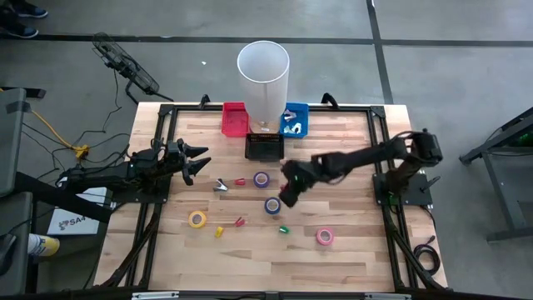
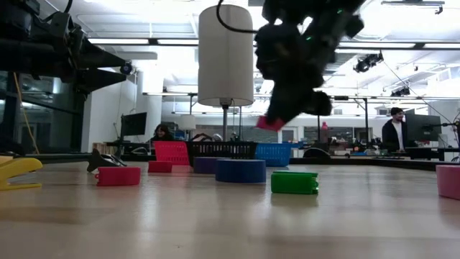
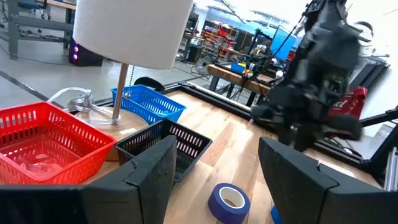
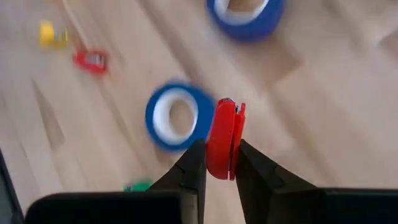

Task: Pick and place Stapler, Stapler remover, tape
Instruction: Put the red mini stapler into the black bin

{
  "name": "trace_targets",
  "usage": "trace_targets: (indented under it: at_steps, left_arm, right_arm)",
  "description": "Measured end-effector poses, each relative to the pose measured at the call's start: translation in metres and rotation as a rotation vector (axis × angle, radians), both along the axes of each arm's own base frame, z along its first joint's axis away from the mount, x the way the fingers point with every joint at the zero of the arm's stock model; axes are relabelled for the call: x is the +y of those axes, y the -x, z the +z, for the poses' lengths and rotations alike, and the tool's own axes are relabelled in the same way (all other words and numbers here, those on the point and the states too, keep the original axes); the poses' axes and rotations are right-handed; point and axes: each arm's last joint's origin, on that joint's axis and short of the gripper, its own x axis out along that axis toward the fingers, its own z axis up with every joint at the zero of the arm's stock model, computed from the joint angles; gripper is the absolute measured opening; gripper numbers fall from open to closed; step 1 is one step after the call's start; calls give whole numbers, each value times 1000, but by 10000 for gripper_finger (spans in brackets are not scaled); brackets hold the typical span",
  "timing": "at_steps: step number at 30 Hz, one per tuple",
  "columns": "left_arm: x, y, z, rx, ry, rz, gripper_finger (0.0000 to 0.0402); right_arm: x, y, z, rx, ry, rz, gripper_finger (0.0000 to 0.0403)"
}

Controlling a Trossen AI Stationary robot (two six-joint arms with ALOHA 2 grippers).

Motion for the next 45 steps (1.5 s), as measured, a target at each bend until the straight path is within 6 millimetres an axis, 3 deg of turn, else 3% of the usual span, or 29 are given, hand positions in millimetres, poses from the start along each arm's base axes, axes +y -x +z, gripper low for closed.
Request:
trace_targets:
  at_steps: [10,18,33,45]
  left_arm:
    - [0,0,0,0,0,0,225]
    - [0,0,0,0,0,0,225]
    - [0,0,0,0,0,0,225]
    - [0,0,0,0,0,0,225]
  right_arm:
    - [-75,-4,14,-76,40,-148,57]
    - [-109,-8,15,-72,291,14,60]
    - [-135,-44,-9,-16,568,413,66]
    - [-134,-37,-17,92,558,472,110]
